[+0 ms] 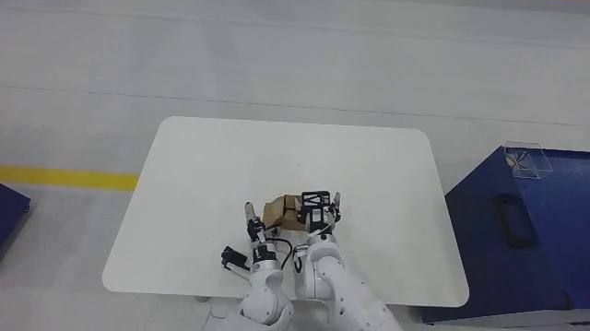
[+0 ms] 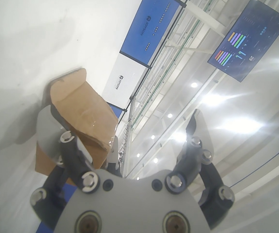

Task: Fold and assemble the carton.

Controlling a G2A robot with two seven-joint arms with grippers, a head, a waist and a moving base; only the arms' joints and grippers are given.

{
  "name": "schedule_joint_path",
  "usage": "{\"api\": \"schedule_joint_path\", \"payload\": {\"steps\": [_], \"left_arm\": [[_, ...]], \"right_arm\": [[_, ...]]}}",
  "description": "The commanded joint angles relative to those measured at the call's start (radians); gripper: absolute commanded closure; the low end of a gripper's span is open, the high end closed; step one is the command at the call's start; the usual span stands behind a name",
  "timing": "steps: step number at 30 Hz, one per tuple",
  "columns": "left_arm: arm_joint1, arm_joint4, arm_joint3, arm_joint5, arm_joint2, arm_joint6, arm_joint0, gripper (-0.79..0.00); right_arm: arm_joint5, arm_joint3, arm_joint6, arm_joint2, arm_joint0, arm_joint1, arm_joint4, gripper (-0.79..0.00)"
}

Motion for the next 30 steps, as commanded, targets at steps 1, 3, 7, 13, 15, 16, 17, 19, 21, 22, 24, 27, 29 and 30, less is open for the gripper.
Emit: {"api": "schedule_joint_path", "payload": {"steps": [1,3,7,13,15,16,17,19,21,22,24,27,29,30], "left_arm": [[-0.003,-0.009,0.007,-0.004,-0.016,0.007,-0.008,-0.785],[-0.007,-0.021,0.014,0.0,-0.028,0.002,-0.017,-0.785],[-0.013,-0.007,0.034,-0.024,-0.054,0.013,-0.036,-0.785],[-0.02,0.038,0.024,-0.111,-0.092,0.009,-0.044,-0.785],[-0.02,0.047,0.014,-0.115,-0.096,-0.029,-0.04,-0.785],[-0.02,0.059,0.009,-0.116,-0.095,-0.054,-0.039,-0.785],[-0.02,0.067,0.005,-0.118,-0.094,-0.077,-0.036,-0.785],[-0.021,0.077,-0.006,-0.129,-0.094,-0.117,-0.033,-0.785],[-0.023,0.073,-0.016,-0.136,-0.093,-0.157,-0.028,-0.785],[-0.023,0.075,-0.02,-0.141,-0.096,-0.173,-0.028,-0.785],[-0.023,0.078,-0.028,-0.144,-0.096,-0.214,-0.023,-0.785],[-0.023,0.111,-0.019,-0.103,-0.106,-0.225,-0.03,-0.785],[-0.025,0.122,-0.015,-0.059,-0.107,-0.225,-0.037,-0.785],[-0.026,0.137,-0.013,-0.049,-0.11,-0.219,-0.041,-0.785]], "right_arm": [[-0.004,0.013,-0.001,-0.001,0.003,-0.004,0.0,-0.785],[-0.007,0.025,-0.004,-0.002,0.007,-0.009,0.001,-0.785],[-0.011,0.042,-0.007,-0.002,0.012,-0.016,-0.007,-0.785],[-0.019,0.04,-0.01,0.008,0.008,-0.023,-0.016,-0.785],[-0.03,0.035,-0.006,0.014,0.005,-0.024,-0.016,-0.785],[-0.035,0.031,-0.004,0.019,0.004,-0.024,-0.014,-0.785],[-0.04,0.028,-0.002,0.022,0.001,-0.024,-0.015,-0.785],[-0.05,0.019,0.004,0.03,-0.003,-0.023,-0.019,-0.785],[-0.06,0.009,0.012,0.037,-0.009,-0.023,-0.023,-0.785],[-0.069,0.002,0.018,0.041,-0.012,-0.022,-0.022,-0.785],[-0.08,-0.014,0.028,0.054,-0.019,-0.02,-0.024,-0.785],[-0.054,-0.05,0.031,0.09,-0.037,-0.013,-0.037,-0.785],[-0.033,-0.094,0.05,0.131,-0.06,-0.005,-0.035,-0.785],[-0.031,-0.12,0.061,0.151,-0.075,0.0,-0.042,-0.785]]}}
